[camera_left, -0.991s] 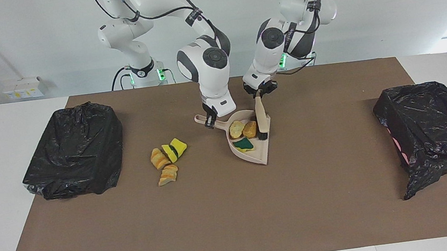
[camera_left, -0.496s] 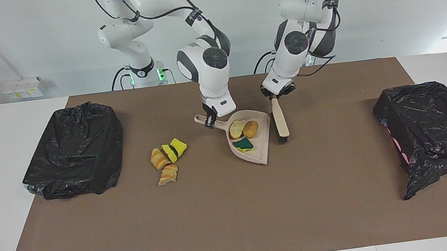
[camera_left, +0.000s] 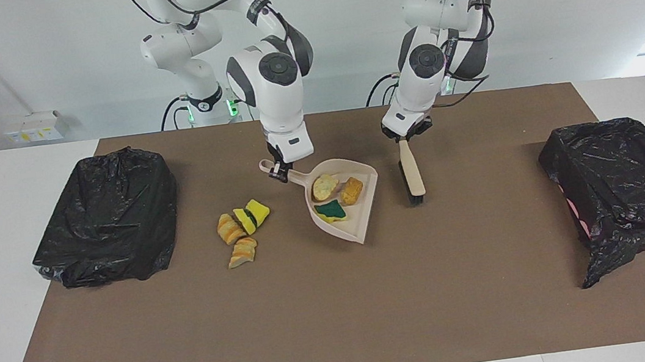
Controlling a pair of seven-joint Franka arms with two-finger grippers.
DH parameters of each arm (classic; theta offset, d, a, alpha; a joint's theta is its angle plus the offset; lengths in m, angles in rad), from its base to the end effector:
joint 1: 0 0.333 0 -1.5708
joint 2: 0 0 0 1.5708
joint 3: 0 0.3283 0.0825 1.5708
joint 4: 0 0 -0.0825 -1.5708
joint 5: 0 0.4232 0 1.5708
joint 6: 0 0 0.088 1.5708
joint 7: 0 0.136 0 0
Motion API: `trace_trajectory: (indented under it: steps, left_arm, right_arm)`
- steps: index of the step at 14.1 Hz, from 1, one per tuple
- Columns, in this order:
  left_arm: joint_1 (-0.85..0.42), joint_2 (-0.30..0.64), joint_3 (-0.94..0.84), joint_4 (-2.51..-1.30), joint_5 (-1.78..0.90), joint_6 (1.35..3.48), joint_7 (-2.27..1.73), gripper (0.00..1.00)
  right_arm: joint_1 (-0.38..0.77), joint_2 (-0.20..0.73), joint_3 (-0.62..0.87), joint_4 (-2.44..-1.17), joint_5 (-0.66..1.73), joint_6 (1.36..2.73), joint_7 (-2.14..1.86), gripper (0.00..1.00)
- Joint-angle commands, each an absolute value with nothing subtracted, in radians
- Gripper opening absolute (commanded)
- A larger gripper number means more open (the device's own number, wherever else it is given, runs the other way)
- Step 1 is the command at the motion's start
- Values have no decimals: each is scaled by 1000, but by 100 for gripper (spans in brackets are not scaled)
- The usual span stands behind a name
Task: Sweep and dump trash in bin
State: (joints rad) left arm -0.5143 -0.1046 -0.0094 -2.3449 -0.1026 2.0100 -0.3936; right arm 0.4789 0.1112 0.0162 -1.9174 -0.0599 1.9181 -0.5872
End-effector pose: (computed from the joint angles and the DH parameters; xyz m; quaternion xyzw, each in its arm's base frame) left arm 0.4163 -0.2505 0.3180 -0.9918 0.0375 0.1220 0.0121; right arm 0.5370 0.2831 0.3924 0.8494 0.5242 -0.0563 0.0241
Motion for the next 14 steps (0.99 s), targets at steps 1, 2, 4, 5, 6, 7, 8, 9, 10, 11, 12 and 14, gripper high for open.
trace_trajectory:
  steps: [1, 2, 4, 5, 6, 7, 8, 9, 10, 11, 12, 14]
  left_arm:
    - [-555, -143, -18, -2364, -86, 2009, -416, 0]
    - [-587, -144, -18, -2364, -86, 2011, -434, 0]
    - [-655, -143, -21, -2365, -86, 2035, -518, 0]
    - [-698, -135, -21, -2371, -86, 2054, -581, 0]
    - [-734, -127, -21, -2372, -86, 2081, -653, 0]
    - [-774, -120, -21, -2373, -87, 2101, -710, 0]
    - [-796, -115, -21, -2382, -87, 2120, -748, 0]
    - [-810, -118, -25, -2396, -90, 2141, -752, 0]
    - [-822, -117, -25, -2407, -94, 2157, -753, 0]
    - [-837, -114, -25, -2417, -94, 2160, -749, 0]
    - [-838, -109, -25, -2430, -94, 2166, -729, 0]
    - [-828, -103, -25, -2428, -95, 2164, -698, 11]
  right_arm:
    - [427, 29, 26, -1927, -51, 1846, -584, 0]
    - [402, 0, 20, -1927, -51, 1824, -586, 0]
    - [320, -60, 17, -1918, -49, 1784, -624, 0]
    - [270, -78, 15, -1904, -49, 1761, -664, 0]
    - [220, -92, 15, -1888, -49, 1738, -704, 0]
    - [172, -109, 14, -1884, -49, 1740, -738, 0]
    - [131, -117, 12, -1876, -49, 1744, -767, 0]
    - [89, -117, 12, -1861, -49, 1741, -806, 0]
    - [45, -118, 12, -1850, -48, 1738, -872, 0]
    - [-4, -121, 11, -1848, -37, 1738, -938, 0]
    - [-59, -127, 3, -1850, -5, 1736, -1007, 0]
    - [-156, -127, -24, -1848, 25, 1738, -1186, 0]
